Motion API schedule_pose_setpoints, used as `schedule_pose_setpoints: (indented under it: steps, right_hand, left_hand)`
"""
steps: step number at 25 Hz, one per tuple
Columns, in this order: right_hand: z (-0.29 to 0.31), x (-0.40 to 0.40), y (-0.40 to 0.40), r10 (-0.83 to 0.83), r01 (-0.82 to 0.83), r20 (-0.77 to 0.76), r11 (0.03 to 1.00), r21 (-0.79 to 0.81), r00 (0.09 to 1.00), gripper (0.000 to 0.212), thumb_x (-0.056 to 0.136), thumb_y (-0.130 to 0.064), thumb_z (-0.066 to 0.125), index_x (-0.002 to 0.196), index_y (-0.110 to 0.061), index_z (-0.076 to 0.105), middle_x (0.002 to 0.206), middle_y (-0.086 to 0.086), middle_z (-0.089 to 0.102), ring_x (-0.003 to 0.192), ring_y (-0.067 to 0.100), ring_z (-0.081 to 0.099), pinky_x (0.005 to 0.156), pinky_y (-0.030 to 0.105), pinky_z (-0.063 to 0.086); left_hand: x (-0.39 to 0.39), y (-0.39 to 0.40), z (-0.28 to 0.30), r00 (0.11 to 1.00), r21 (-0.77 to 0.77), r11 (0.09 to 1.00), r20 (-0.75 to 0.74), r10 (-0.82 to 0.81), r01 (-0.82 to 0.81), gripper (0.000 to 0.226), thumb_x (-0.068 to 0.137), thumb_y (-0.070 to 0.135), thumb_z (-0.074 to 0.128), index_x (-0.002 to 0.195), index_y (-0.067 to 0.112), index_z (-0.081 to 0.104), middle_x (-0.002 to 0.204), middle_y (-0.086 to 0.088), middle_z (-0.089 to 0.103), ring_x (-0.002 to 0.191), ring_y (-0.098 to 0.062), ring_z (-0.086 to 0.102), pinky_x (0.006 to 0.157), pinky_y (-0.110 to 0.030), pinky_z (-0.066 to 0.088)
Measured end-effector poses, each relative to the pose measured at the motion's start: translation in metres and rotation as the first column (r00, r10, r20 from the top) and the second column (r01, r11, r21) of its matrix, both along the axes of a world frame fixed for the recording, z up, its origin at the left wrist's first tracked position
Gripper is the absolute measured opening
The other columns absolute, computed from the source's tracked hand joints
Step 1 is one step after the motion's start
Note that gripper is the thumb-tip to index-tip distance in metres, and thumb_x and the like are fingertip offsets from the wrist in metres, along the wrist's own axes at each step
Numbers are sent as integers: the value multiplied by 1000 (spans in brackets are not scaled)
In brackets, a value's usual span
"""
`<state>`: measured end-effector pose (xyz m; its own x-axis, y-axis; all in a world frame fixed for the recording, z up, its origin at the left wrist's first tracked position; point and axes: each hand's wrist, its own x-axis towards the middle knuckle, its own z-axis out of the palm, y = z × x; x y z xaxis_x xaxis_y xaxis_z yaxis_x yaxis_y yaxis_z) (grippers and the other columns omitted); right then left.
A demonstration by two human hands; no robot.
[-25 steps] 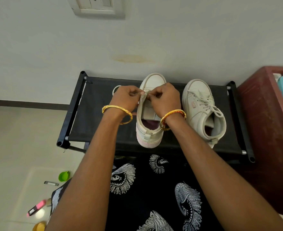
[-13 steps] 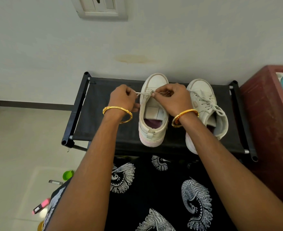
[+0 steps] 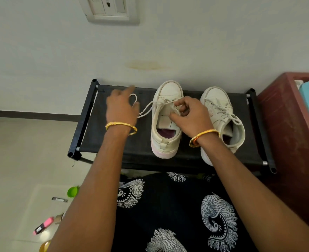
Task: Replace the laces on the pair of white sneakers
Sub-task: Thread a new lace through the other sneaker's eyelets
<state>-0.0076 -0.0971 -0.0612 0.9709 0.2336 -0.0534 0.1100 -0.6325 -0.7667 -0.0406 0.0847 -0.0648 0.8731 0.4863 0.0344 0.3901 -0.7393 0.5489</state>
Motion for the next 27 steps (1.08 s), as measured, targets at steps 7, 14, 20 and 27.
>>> schedule_pose_setpoints:
  steps: [7,14,20,27]
  right_hand:
    - [-2,-5,10,-94,94,-7,995,-24,996,20,77,-16,67,92,-19,54,93,8,55,75,16,50,57,18,35]
    - [-6,-2,9,-117,118,-40,993,15,992,19,77,-11,63,89,-20,51,89,7,54,76,19,51,66,27,40]
    - [-8,-3,6,-165,167,-55,986,30,985,17,76,-13,65,89,-15,55,87,9,59,76,20,55,65,28,45]
    - [-5,-2,8,-157,159,-90,987,17,983,19,78,-13,64,93,-15,52,86,6,56,74,17,51,59,23,40]
  left_hand:
    - [14,-27,-2,964,-44,964,63,-260,263,18,90,24,61,104,20,72,107,-6,60,94,-16,52,80,-25,43]
    - [9,-3,-6,995,-123,988,38,-89,93,12,90,23,58,89,12,64,108,-9,55,87,-19,56,76,-29,46]
    - [-8,26,-7,985,-78,987,-106,134,-143,12,90,23,53,84,14,59,99,-9,61,86,-22,56,80,-37,46]
    - [-2,2,4,991,-148,984,-67,-112,101,33,77,31,64,110,35,64,132,-5,45,125,-27,41,103,-50,36]
